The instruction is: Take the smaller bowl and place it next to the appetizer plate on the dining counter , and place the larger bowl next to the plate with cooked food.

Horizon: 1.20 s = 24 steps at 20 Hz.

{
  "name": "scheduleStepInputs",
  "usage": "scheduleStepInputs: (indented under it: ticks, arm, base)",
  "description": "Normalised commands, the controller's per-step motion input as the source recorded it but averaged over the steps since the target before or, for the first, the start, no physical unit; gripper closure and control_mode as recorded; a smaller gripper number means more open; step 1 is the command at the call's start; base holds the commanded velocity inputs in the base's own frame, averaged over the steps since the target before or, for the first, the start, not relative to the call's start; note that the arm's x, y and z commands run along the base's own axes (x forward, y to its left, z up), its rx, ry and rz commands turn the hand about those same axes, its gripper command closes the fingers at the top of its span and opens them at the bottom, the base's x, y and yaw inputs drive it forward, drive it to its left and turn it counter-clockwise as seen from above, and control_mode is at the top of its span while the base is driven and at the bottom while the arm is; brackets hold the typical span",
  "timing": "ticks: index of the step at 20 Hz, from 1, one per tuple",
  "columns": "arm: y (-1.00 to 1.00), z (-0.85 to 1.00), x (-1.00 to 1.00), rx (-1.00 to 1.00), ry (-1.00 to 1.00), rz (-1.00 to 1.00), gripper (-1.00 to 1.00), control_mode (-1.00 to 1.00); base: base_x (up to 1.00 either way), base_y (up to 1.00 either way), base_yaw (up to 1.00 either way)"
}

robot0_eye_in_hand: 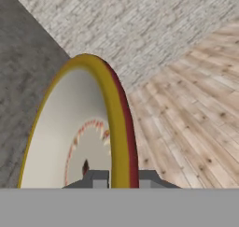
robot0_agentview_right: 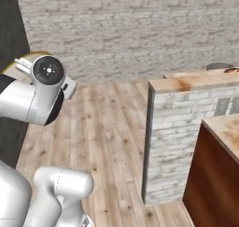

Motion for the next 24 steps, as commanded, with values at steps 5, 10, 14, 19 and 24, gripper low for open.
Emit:
scheduleStepInputs:
  ticks: [5,10,14,19,24]
  arm:
    - [0.00,0.00,0.00,0.00,0.00,0.00,1.00,1.00]
    - [0.00,0.00,0.00,0.00,0.00,0.00,1.00,1.00]
    - [0.00,0.00,0.00,0.00,0.00,0.00,1.00,1.00]
    - [0.00,0.00,0.00,0.00,0.00,0.00,1.00,1.00]
    - [0.00,0.00,0.00,0.00,0.00,0.00,1.00,1.00]
  base:
    - [1.00,0.96,-0.44]
    - [1.00,1.00,-0.41]
    - [1.00,0.96,-0.44]
    - [1.00,0.98,-0.45]
    - [1.00,1.00,-0.48]
